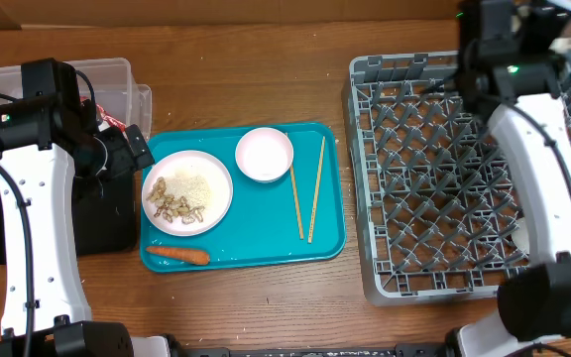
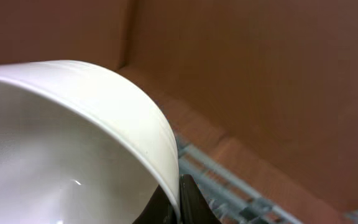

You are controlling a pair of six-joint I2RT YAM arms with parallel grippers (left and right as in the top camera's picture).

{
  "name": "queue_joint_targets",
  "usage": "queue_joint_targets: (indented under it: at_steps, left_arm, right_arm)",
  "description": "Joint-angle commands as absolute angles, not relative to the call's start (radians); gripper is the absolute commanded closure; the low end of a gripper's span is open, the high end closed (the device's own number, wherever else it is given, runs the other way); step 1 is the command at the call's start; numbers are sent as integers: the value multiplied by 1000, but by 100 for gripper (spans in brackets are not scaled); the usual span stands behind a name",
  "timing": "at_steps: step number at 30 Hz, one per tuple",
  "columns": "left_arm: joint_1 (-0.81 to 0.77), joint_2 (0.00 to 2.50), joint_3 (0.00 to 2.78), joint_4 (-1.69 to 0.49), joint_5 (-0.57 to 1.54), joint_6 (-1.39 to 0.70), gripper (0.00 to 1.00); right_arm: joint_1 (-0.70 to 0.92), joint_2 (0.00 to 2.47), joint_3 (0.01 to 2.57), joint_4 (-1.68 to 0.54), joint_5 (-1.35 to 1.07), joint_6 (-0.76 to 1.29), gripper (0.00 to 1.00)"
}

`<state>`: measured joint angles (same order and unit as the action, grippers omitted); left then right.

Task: Sort waste into correct bins and load items into the dishwasher
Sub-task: 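Place the white bowl upside down at the rack's back, then grasp the pink-lined bowl on the tray with the right gripper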

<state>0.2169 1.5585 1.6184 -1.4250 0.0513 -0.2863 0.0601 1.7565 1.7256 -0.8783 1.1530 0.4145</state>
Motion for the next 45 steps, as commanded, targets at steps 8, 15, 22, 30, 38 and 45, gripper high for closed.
queue_joint_targets:
  at_steps: [8, 15, 22, 30, 38, 45]
  left_arm:
    - [217, 1556, 1632, -1404, 48, -300, 0]
    - [217, 1556, 1632, -1396, 48, -300, 0]
    - [217, 1556, 1632, -1394, 49, -300, 0]
    - [216, 1556, 1632, -1394, 49, -300, 0]
    - [216, 1556, 1632, -1394, 48, -299, 0]
    - [215, 1556, 1632, -1412, 49, -299, 0]
  right_arm:
    - [-216, 1986, 1720, -771, 1359, 386, 96]
    - [-215, 2104, 1720, -815, 1249, 394, 96]
    - [-168, 2117, 1720, -919, 987, 393, 90]
    - [-103, 2117, 1722, -1090, 801, 394, 76]
    - [-31, 2019, 1748, -1189, 754, 397, 63]
    - [88, 1816, 1851, -1185, 284, 255, 50]
